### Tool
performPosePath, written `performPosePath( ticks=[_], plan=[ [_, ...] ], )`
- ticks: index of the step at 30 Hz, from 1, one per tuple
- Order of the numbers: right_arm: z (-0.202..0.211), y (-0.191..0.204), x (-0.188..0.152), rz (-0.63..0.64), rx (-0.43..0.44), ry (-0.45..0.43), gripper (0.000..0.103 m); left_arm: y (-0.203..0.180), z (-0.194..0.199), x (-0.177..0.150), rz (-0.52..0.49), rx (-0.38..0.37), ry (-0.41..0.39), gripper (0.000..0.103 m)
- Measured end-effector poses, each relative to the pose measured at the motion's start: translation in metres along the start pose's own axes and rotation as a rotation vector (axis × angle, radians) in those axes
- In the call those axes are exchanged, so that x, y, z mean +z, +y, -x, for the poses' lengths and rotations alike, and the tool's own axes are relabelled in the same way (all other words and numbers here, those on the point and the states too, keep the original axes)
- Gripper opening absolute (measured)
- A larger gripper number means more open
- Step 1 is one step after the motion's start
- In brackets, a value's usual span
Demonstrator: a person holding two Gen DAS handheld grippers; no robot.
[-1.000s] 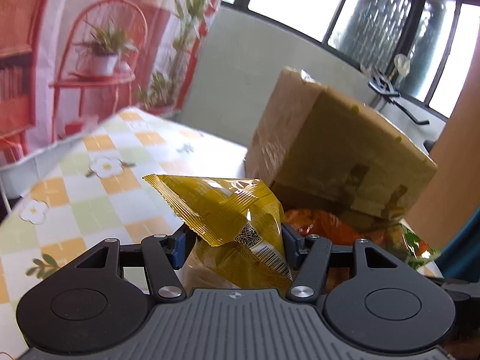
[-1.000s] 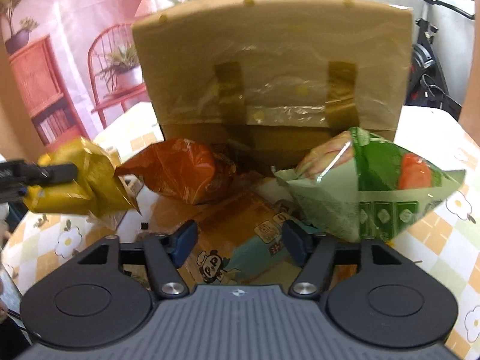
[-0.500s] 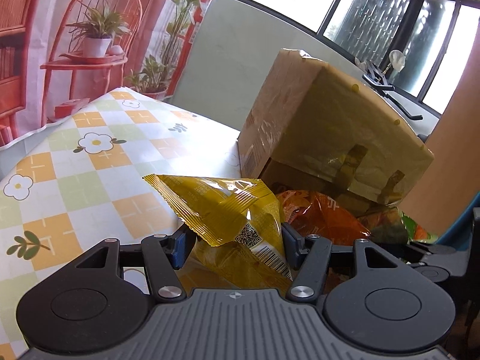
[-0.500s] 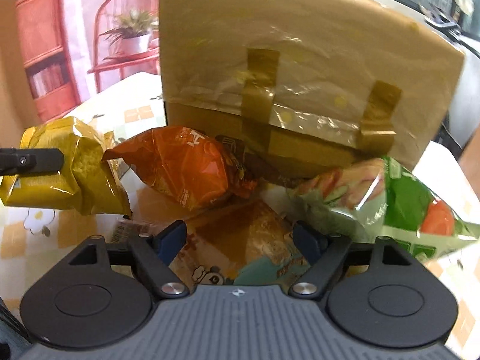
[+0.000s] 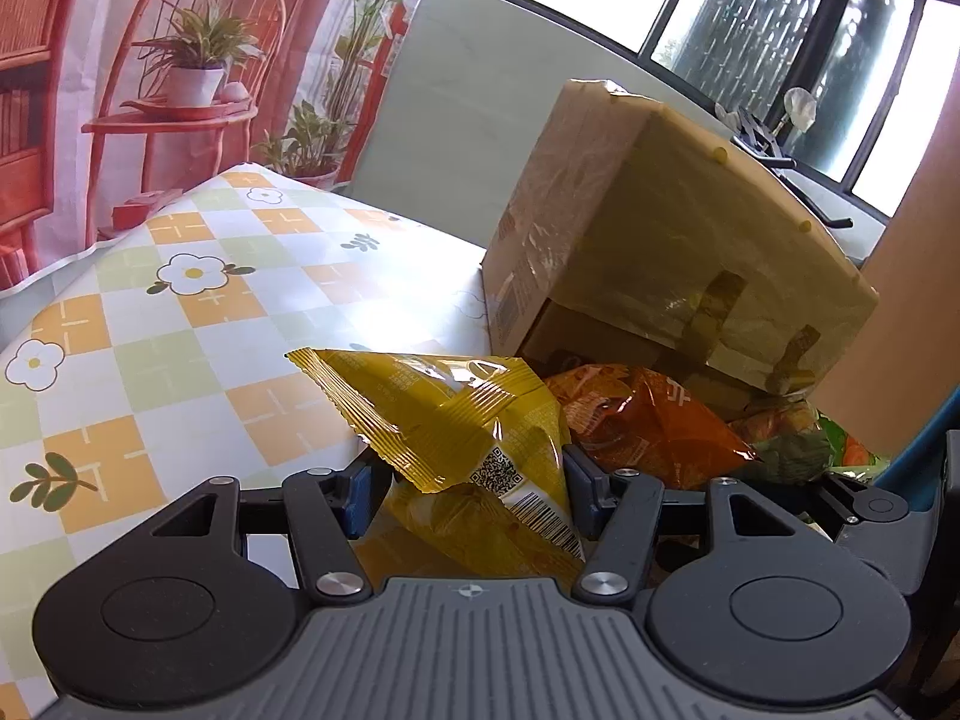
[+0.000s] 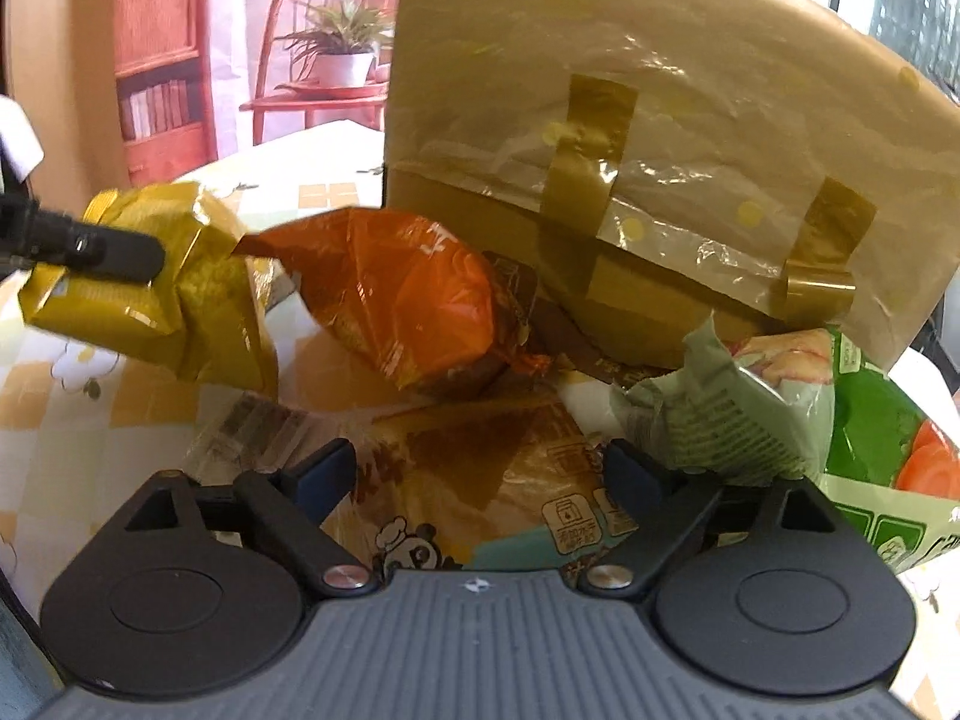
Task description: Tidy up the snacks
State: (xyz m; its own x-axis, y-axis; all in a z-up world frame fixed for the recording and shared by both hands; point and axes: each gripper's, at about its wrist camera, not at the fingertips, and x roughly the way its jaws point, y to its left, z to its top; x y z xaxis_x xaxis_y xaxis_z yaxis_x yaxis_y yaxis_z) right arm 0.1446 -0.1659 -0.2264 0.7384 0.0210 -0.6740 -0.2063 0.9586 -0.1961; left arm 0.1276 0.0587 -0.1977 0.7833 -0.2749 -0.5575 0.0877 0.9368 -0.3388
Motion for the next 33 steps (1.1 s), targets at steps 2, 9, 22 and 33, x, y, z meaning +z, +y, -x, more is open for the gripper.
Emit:
performPosePath(
  ticks=[2,9,22,33],
  plan=[
    [0.002,0.003,-0.004,0.019,-0.014,-0.006,0.093,-0.002,0.001,0.0,-0.007,0.004,0.001,0.063],
    [0.008,0.005,-0.018,-0.05,-0.098,-0.055,0.093,-0.007,0.007,-0.002,-0.025,0.01,-0.003,0.063],
    [0.02,0.019,-0.03,-0.119,-0.142,-0.069,0.093,-0.03,0.019,-0.011,-0.086,0.012,-0.001,0.063],
    [0.039,0.021,-0.04,-0.097,-0.134,-0.183,0.092,-0.04,0.019,-0.016,-0.116,0.014,0.014,0.063]
  ],
)
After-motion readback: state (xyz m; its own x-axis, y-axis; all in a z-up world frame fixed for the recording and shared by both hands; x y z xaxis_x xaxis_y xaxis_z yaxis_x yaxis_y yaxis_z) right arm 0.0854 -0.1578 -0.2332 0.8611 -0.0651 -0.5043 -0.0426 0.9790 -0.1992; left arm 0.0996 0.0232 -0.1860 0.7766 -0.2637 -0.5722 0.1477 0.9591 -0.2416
